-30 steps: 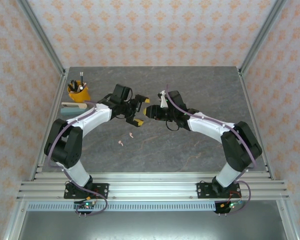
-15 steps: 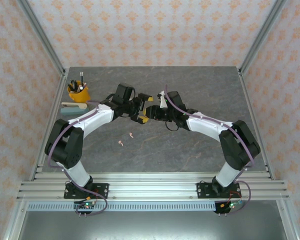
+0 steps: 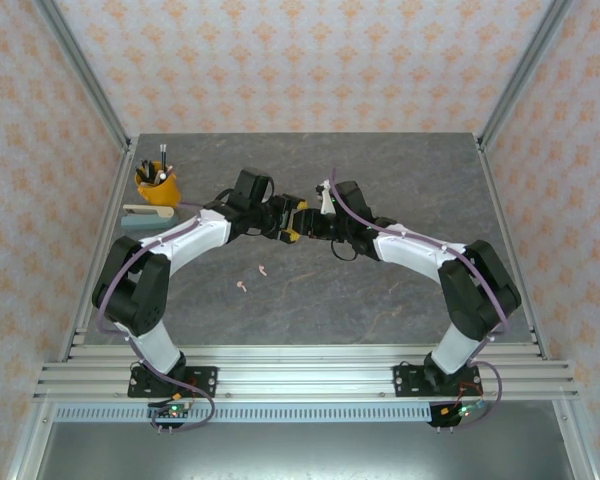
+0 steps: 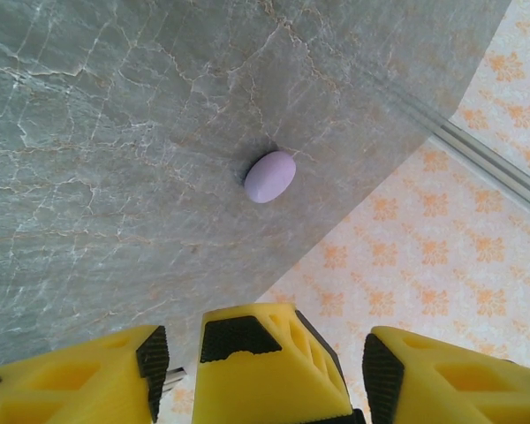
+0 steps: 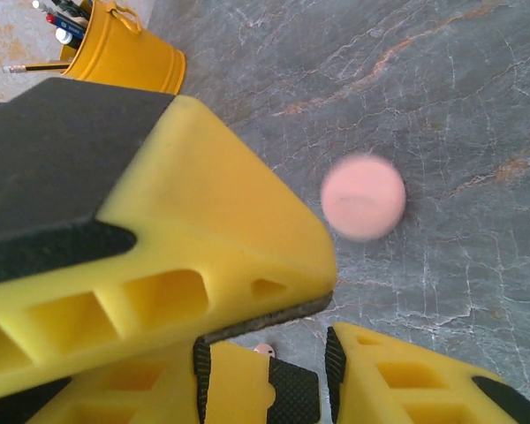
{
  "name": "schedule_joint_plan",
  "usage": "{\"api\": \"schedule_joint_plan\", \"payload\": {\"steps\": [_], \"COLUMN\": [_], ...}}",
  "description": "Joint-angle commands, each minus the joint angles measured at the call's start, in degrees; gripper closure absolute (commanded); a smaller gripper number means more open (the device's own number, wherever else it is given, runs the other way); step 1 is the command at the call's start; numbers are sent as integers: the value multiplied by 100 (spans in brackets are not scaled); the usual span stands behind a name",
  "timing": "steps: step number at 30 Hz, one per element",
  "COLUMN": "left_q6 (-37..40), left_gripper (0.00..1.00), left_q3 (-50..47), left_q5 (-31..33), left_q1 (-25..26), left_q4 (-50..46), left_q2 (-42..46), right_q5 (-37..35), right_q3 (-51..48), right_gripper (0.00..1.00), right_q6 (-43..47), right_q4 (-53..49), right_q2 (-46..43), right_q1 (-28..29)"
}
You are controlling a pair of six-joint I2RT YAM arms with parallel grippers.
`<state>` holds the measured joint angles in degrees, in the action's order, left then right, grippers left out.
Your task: Insert wireless bluetooth earbuds into charging case
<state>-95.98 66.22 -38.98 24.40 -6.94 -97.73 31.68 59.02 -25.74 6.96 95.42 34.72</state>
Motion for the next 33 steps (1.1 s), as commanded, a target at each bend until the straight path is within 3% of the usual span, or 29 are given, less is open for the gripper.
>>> {"api": "schedule_joint_plan", "payload": {"steps": [1, 6, 12, 15, 18, 25, 33], "left_q6": [9, 201, 1062, 1565, 2039, 3137, 4001], "left_gripper": [39, 36, 21, 15, 10, 9, 8], "left_q3": [-30, 0, 428, 636, 799, 1453, 2982], "left_q5": [13, 179, 573, 751, 901, 1324, 1857], "left_q1": [37, 31, -314, -654, -1004, -1581, -1709], "left_q4": [140, 59, -736, -1206, -1556, -2149, -2707], "left_q2": [-35, 31, 165, 173, 87, -783, -2278], "right_q5": [-112, -164, -413, -628, -865, -965, -1050], "right_q3": [49, 0, -179, -140, 170, 959, 1533], "right_gripper": [60, 59, 57, 51, 40, 32, 32], "right_q6": [17, 25, 27, 29, 69, -47, -143], "right_q4": [182, 144, -153, -545, -1116, -1752, -2116], "right_q2": [-37, -72, -508, -629, -470, 270, 833], "right_q1": [8, 8, -22, -79, -97, -97, -106]}}
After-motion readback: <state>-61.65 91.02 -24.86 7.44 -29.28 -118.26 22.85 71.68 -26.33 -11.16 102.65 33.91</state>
